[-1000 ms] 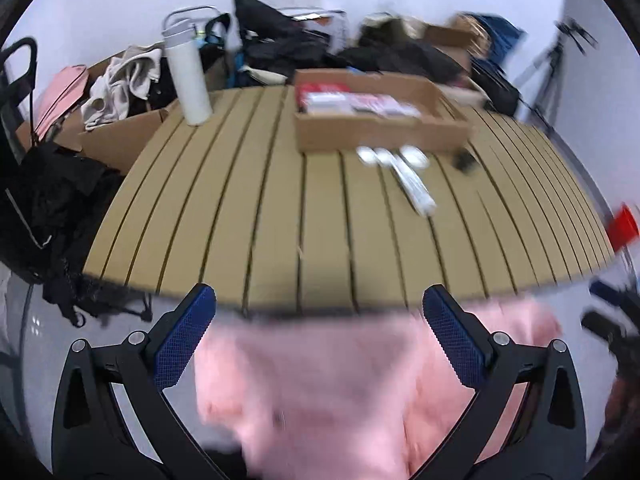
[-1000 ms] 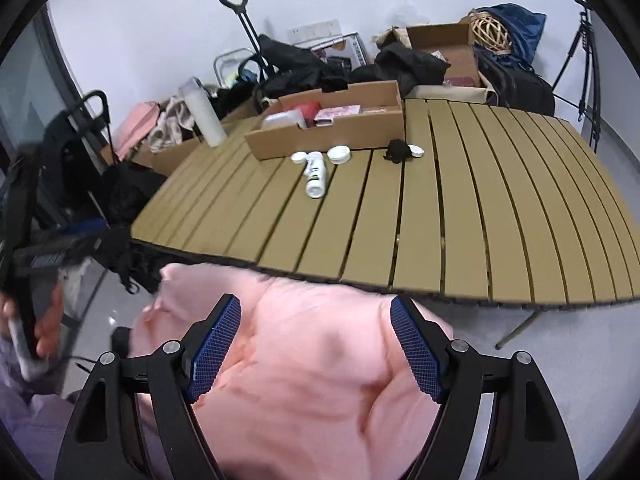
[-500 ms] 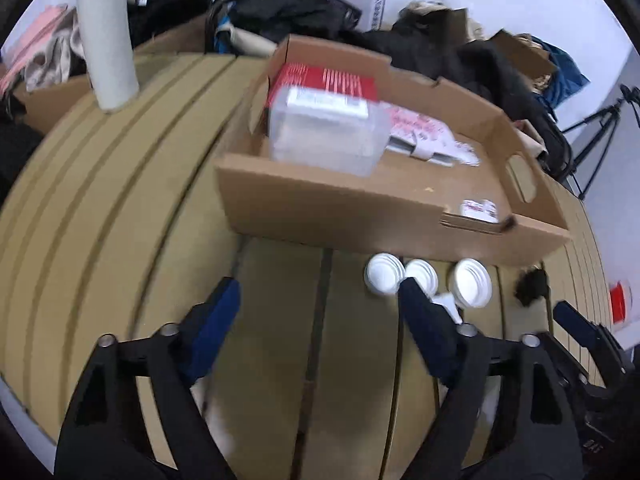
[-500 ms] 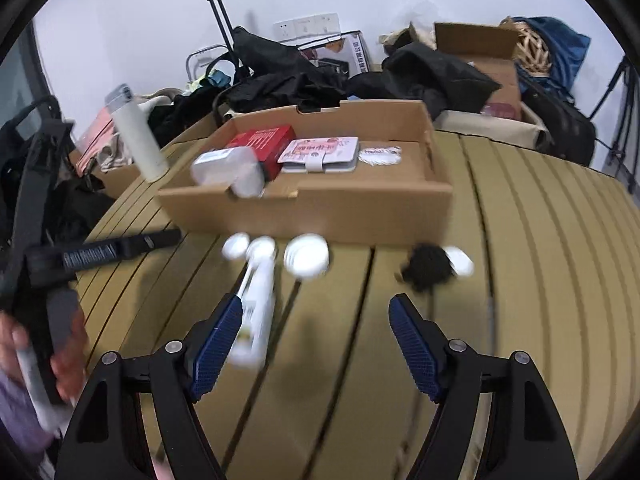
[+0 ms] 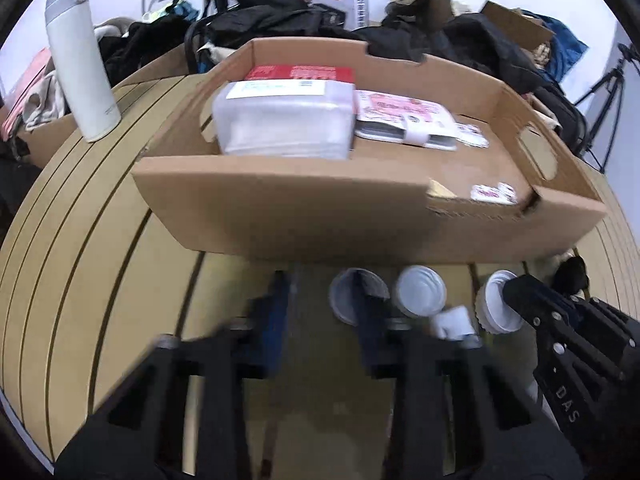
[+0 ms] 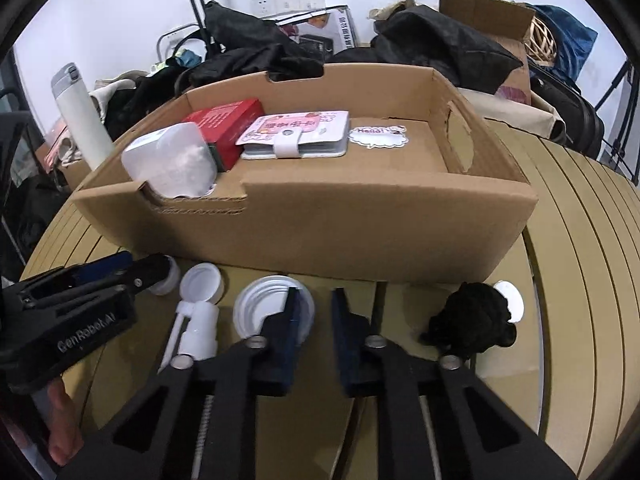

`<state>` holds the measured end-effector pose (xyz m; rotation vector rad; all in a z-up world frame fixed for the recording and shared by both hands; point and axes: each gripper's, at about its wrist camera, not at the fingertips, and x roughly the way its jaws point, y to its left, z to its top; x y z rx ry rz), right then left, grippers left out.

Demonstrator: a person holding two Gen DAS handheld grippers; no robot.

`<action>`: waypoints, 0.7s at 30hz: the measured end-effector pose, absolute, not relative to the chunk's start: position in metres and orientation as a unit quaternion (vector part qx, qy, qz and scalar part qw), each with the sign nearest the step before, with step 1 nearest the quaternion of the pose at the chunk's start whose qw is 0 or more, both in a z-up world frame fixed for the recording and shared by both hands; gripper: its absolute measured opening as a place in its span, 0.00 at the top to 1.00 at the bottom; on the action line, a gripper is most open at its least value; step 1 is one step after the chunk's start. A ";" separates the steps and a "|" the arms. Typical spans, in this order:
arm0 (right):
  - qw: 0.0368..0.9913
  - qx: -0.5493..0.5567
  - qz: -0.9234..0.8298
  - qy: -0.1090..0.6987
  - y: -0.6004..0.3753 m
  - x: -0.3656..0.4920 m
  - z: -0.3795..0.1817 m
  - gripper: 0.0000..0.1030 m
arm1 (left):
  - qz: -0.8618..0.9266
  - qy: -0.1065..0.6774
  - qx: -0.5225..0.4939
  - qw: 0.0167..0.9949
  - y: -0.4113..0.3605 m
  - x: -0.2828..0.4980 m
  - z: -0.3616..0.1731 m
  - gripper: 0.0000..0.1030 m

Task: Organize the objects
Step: 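Grasp the white round lid with the right tool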

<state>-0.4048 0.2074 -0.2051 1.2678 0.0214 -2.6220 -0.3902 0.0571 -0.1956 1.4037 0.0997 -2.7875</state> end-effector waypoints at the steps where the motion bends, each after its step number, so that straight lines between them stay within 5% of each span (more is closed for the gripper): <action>1: 0.111 0.434 -0.894 0.014 0.207 -0.401 -0.204 0.93 | -0.892 0.031 0.450 0.011 0.057 -0.389 -0.195 0.98; 14: 0.094 0.407 -0.909 0.003 0.253 -0.297 -0.140 0.94 | -0.883 0.129 0.448 -0.044 -0.002 -0.287 -0.119 0.99; 21: 0.089 0.397 -0.914 -0.001 0.275 -0.200 -0.112 0.94 | -0.908 0.097 0.407 -0.034 -0.013 -0.188 -0.066 0.99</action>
